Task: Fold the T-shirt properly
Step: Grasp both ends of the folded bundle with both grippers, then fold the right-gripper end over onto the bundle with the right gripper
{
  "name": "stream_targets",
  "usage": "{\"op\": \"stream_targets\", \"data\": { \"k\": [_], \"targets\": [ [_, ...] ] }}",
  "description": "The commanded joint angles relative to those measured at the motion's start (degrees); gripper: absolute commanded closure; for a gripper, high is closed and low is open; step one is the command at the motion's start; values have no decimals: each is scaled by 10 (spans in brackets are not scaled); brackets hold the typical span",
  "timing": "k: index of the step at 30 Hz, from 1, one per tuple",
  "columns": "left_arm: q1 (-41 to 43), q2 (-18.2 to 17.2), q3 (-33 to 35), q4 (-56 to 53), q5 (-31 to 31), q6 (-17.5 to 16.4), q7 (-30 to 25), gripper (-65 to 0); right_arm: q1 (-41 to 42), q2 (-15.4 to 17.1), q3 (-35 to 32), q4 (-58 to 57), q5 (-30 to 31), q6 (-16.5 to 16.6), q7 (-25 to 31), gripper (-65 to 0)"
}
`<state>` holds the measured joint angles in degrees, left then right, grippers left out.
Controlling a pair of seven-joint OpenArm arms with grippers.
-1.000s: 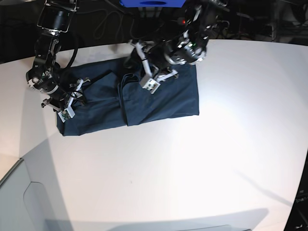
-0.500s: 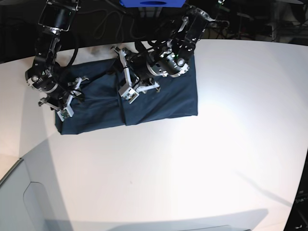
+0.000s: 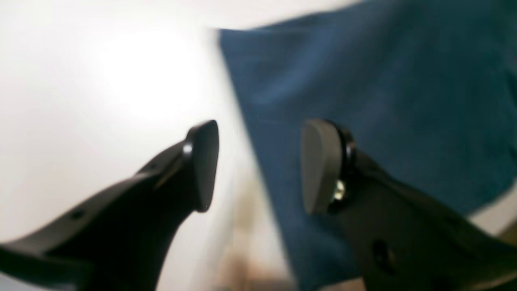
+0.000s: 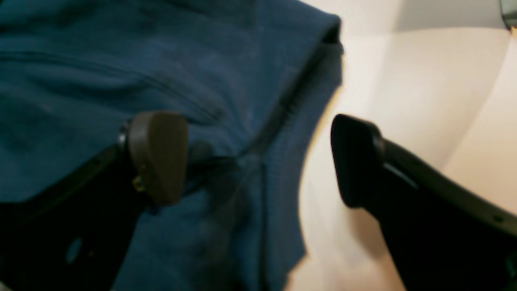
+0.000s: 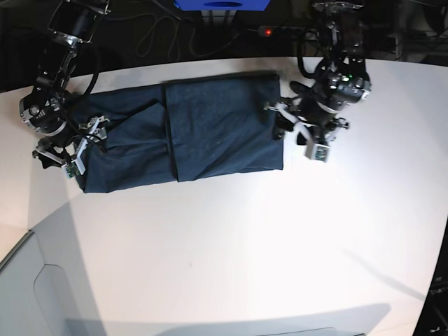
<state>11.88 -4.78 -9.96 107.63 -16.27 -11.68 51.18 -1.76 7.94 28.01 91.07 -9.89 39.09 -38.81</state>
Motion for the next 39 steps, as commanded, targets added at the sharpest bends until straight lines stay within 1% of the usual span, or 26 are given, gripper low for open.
{"op": "stream_targets", "data": {
  "k": [1,4,7,11,14,17,19,22,27,29,31,33,34,37,38,39],
  "targets": [
    [-1,-1,-17,8,-8,-5,-8,-319,15,5,2,-4,7,9,10,-534],
    [-2,-1,-50,0,-8,-5,-8,-320,24,16,19,-40,7,9,10,-534],
    [-3,-1,-58,-20,-8,-5,-8,-319,36,18,32,-79,7,9,10,-533],
    [-4,1,-55,-37,-8,-5,-8,-318,38,18,45,-105,7,9,14,-533],
    [-14,17,-56,-44,-8,-5,-8,-318,35,17,44,-106,7,9,14,-532],
    [-18,24,-55,-48,-8,-5,-8,-318,34,14,44,-108,8,9,10,-531],
    [-24,24,-55,-57,-8,-5,-8,-318,34,13,44,-123,11,9,10,-530],
    [-32,34,-56,-66,-8,-5,-8,-318,35,13,44,-153,12,9,13,-530],
    [-33,35,-54,-69,-8,-5,-8,-318,35,13,44,-181,13,9,15,-520],
    [-34,36,-54,-72,-8,-5,-8,-318,34,10,44,-186,13,9,15,-471],
    [-36,36,-55,-82,-8,-5,-8,-318,34,2,44,-186,11,9,13,-390],
    [-36,36,-55,-93,-8,-5,-8,-318,34,0,44,-186,11,9,10,-291],
    [-36,36,-55,-97,-8,-5,-8,-318,34,-4,44,-186,11,9,10,-229],
    [-36,36,-56,-99,-8,-5,-8,-318,28,-12,44,-186,9,9,10,-72],
    [-36,36,-56,-100,-8,-5,-9,-318,24,-14,44,-186,9,9,11,-4],
    [-37,36,-55,-100,-8,-5,-9,-318,24,-14,44,-186,9,9,12,0]
  ]
}}
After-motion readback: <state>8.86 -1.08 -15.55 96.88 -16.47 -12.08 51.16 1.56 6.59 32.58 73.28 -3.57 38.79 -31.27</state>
